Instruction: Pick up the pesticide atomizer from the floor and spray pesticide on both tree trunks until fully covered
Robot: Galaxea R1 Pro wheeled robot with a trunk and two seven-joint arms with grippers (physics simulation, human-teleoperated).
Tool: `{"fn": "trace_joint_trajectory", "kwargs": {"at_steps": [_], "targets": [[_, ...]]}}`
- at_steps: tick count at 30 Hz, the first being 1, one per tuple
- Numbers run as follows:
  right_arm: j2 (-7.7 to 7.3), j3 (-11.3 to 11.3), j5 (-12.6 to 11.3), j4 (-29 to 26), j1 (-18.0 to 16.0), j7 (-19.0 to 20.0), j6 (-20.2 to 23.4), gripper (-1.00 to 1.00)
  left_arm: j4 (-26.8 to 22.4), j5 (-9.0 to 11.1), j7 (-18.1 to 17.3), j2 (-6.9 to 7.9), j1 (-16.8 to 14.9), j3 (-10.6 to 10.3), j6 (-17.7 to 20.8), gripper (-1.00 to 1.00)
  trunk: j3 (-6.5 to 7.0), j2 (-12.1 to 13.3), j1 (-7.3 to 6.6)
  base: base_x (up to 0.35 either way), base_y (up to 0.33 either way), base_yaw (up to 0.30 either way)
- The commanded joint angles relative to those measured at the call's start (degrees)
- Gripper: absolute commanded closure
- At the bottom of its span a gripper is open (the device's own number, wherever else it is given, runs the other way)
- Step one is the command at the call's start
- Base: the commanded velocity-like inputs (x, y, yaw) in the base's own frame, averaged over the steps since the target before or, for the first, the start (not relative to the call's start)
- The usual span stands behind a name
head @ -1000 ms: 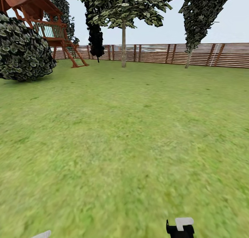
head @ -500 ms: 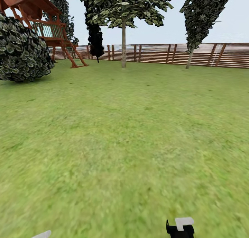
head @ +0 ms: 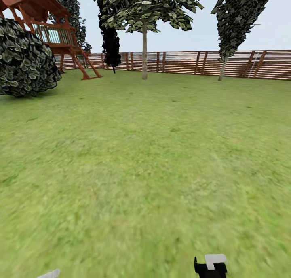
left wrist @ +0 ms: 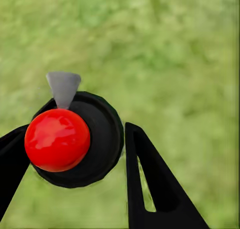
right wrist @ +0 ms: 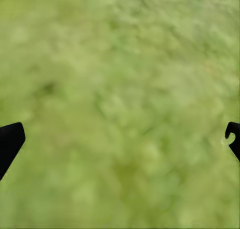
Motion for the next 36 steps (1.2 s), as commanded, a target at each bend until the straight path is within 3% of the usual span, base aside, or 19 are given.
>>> {"fn": "trace_joint_trajectory", "kwargs": {"at_steps": [1, 36], "targets": [[0.02, 0.00, 0.00, 0.00, 0.00, 0.00, 0.00, -1.00, 0.00, 0.02, -0.01, 0.00, 0.00, 0.01, 0.00, 1.00, 0.00, 0.00, 0.00, 0.340, 0.000, 0.000], [0.17, 0.09, 0.02, 0.00, 0.00, 0.00, 0.00, -1.00, 0.02, 0.05, -0.01, 0.09, 0.00, 0.01, 0.00, 1.00, 0.00, 0.00, 0.00, 0.340, 0.000, -0.023]]}}
